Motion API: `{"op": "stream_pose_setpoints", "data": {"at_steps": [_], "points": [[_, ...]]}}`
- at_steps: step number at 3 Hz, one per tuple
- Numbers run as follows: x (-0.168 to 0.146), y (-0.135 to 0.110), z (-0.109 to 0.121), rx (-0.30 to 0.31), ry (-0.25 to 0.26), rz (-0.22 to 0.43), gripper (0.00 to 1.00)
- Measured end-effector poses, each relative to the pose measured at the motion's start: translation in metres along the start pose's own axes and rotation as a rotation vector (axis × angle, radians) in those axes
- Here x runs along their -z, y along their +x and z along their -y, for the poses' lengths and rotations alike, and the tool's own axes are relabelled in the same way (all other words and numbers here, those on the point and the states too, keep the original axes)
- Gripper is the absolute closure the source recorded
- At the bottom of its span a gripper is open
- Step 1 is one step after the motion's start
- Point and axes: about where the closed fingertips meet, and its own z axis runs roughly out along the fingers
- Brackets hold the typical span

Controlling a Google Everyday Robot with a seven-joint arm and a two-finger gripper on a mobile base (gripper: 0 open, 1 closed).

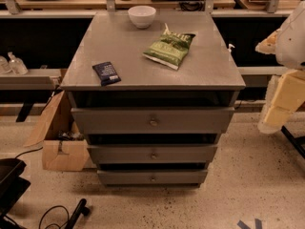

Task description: Open top drawer

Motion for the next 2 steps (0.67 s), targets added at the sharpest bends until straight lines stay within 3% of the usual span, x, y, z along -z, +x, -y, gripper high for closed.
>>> {"op": "stream_pose_setpoints", "data": {"at_steps": [1,2], "points": [[0.000,0.000,0.000,0.000,0.000,0.000,0.00],[-0.024,-0.004,0.000,0.004,0.015,0.026,0.00]]}}
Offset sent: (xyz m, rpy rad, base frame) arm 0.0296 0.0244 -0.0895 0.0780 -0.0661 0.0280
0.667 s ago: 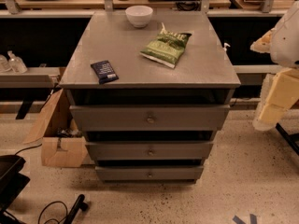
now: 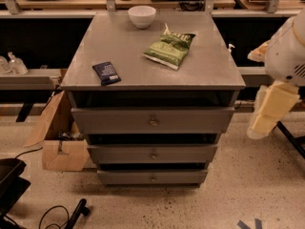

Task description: Open top drawer

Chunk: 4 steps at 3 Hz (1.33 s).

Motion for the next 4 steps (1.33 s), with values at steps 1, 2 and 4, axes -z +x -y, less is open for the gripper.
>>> {"op": "stream_pose_setpoints", "data": {"at_steps": [1,2,4], "points": [[-0.061,0.000,-0.007,0.035,0.003,0.031,0.00],[-0.118,-0.004,0.000,0.080,0.030,0.052,0.00],[-0.202,-0.012,0.029,0.136,0.069,0.019,0.00]]}}
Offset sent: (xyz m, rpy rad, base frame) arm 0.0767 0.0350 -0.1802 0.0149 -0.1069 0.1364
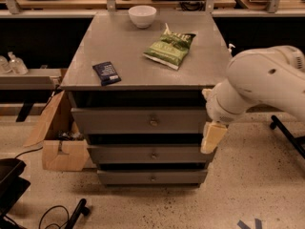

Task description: Open top drawer

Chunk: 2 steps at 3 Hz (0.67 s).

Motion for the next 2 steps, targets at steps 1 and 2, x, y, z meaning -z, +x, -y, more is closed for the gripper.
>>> {"op": "stream_pose_setpoints", "data": {"at_steps": [1,2], "points": [[-0.039,-0.001,0.008,0.037,0.004,-0.068,0.00],[-0.059,0.000,0.013,0.063,0.000,-0.120,0.00]]}}
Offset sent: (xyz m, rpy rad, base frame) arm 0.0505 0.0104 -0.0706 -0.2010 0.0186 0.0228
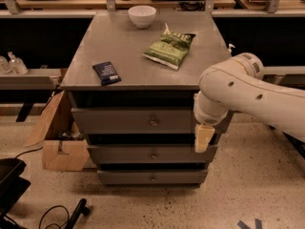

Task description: Open top drawer

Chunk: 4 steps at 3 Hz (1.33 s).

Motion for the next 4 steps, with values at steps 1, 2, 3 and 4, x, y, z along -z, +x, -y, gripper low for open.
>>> {"op": "stream_pose_setpoints", "data": {"at_steps": [1,2,3,4], "points": [[-0.018,0.005,0.009,0.012,-0.013,-0.048,0.00],[-0.034,0.011,0.019,0.010,-0.035,-0.077,0.00],[-0.049,0.012,0.027,0.006,-0.052,-0.084,0.00],[-0.064,0.008,0.028,-0.007,-0.068,-0.066,0.16]]}}
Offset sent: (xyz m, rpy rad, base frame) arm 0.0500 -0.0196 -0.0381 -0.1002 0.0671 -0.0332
